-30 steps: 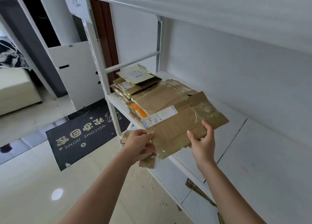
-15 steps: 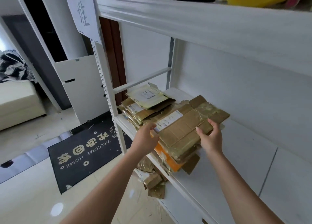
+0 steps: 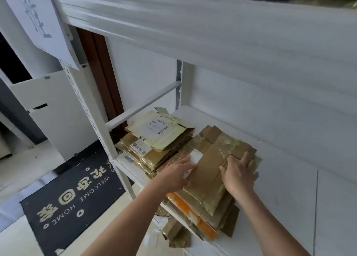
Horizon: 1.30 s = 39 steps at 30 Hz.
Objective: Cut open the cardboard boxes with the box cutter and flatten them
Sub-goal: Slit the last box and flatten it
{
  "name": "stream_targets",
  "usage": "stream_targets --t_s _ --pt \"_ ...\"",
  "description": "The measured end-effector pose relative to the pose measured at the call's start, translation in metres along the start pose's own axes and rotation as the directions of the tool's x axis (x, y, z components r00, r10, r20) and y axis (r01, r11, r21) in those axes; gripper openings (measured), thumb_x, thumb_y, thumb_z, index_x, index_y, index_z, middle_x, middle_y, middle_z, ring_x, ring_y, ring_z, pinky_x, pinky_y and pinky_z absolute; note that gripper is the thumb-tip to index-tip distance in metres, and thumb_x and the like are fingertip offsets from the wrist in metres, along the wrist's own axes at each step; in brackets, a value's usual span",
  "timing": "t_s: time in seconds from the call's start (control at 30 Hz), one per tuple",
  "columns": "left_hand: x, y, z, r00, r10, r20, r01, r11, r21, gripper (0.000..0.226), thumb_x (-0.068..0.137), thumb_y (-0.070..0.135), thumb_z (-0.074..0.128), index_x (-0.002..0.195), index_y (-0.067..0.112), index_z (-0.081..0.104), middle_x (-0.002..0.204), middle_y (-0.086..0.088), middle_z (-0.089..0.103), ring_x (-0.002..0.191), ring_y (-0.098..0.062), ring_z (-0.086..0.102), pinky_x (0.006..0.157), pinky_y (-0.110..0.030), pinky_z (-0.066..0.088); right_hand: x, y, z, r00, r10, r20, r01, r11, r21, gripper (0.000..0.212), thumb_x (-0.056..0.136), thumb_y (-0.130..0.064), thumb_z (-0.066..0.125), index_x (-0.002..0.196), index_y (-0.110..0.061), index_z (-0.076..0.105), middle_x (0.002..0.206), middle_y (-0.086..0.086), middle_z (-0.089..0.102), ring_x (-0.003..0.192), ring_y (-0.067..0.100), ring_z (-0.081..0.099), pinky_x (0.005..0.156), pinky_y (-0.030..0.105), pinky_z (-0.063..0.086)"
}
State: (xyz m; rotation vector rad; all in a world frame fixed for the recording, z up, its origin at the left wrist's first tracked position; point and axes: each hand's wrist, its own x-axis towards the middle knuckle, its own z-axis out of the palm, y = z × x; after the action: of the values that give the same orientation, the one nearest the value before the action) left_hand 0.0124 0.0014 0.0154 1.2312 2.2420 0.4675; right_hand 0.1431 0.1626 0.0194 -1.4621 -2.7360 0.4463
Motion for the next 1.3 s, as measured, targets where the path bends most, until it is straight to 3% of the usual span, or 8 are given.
stream_targets --t_s 0.1,0.23,0.43,0.53,0.63,0.8,0.93,1.3 --pt "0.009 -0.008 -0.005 0.998 -0.002 0.055 0.003 1.0 -0.028 0.072 0.087 0.026 0.072 0.145 0.047 0.035 0.165 0.005 0.0 0.152 -0.019 0.007 0.121 -0.054 0.011 -0.005 0.003 0.009 0.993 0.095 0.066 -0.105 0.981 0.166 0.042 0.101 -0.049 0.041 0.141 -0.037 0.037 0.163 0.017 -0.006 0.148 0.042 0.001 0.11 0.069 0.021" --pt "0.016 -0.013 -0.003 0.99 -0.031 0.139 0.026 0.999 0.036 0.075 0.089 0.04 0.067 0.143 0.06 0.02 0.162 -0.011 -0.018 0.149 -0.037 -0.014 0.119 -0.057 -0.001 -0.02 0.007 0.025 0.982 0.109 0.154 -0.152 0.942 0.299 0.06 0.102 -0.054 0.03 0.154 -0.044 0.003 0.163 0.02 0.007 0.15 0.04 0.004 0.12 0.055 0.012" --pt "0.02 -0.022 -0.003 0.987 -0.016 0.159 0.003 0.997 0.078 0.074 0.087 0.056 0.062 0.135 0.071 0.007 0.163 -0.014 -0.013 0.147 -0.045 -0.004 0.114 -0.065 0.016 -0.05 0.0 0.037 0.953 0.285 0.104 -0.298 0.815 0.497 0.084 0.09 -0.066 0.05 0.153 -0.048 -0.002 0.163 0.014 -0.012 0.152 0.034 0.004 0.119 0.05 0.016" --pt "0.018 -0.03 -0.001 0.986 0.031 0.164 -0.037 0.999 0.035 0.076 0.084 0.062 0.062 0.137 0.07 0.009 0.163 -0.017 -0.003 0.147 -0.046 0.001 0.115 -0.058 0.023 -0.067 0.005 0.048 0.924 0.346 0.161 -0.37 0.714 0.594 0.091 0.083 -0.075 0.051 0.152 -0.05 -0.002 0.164 0.01 0.005 0.145 0.034 0.029 0.11 0.046 0.035" --pt "0.018 -0.028 0.007 0.985 0.07 0.155 -0.072 0.997 0.007 0.077 0.082 0.066 0.062 0.138 0.069 0.01 0.162 -0.018 0.007 0.145 -0.046 0.014 0.112 -0.054 0.03 -0.081 0.012 0.049 0.929 0.342 0.143 -0.348 0.67 0.656 0.091 0.081 -0.077 0.047 0.153 -0.048 -0.001 0.149 0.002 0.043 0.104 0.009 0.06 0.079 0.018 0.047" --pt "0.016 -0.022 0.016 0.997 0.005 0.072 -0.006 1.0 0.014 0.104 0.064 0.083 0.061 0.139 0.065 -0.008 0.16 -0.008 0.01 0.141 -0.04 0.016 0.111 -0.056 0.023 -0.091 0.022 0.048 0.905 0.394 0.162 -0.37 0.538 0.758 0.094 0.079 -0.077 0.054 0.153 -0.046 0.005 0.155 -0.001 0.037 0.132 0.025 0.049 0.107 0.045 0.044" --pt "0.008 -0.029 0.026 0.979 -0.135 0.151 0.141 0.99 -0.028 0.103 0.055 0.095 0.051 0.126 0.075 -0.022 0.161 -0.014 -0.005 0.142 -0.05 0.005 0.112 -0.062 0.013 -0.097 0.024 0.049 0.915 0.368 0.165 -0.345 0.5 0.795 0.094 0.08 -0.074 0.056 0.152 -0.048 0.002 0.157 -0.005 0.031 0.133 0.019 0.045 0.106 0.039 0.045" --pt "0.0 -0.03 0.015 0.995 0.042 0.086 -0.021 0.972 -0.234 0.105 0.054 0.087 0.062 0.144 0.059 0.016 0.142 0.004 0.048 0.119 -0.019 0.052 0.097 -0.045 0.05 -0.099 0.04 0.041 0.929 0.368 0.027 -0.271 0.631 0.727 0.08 0.086 -0.069 0.054 0.152 -0.047 0.016 0.157 -0.007 0.035 0.138 0.022 0.043 0.111 0.046 0.041"
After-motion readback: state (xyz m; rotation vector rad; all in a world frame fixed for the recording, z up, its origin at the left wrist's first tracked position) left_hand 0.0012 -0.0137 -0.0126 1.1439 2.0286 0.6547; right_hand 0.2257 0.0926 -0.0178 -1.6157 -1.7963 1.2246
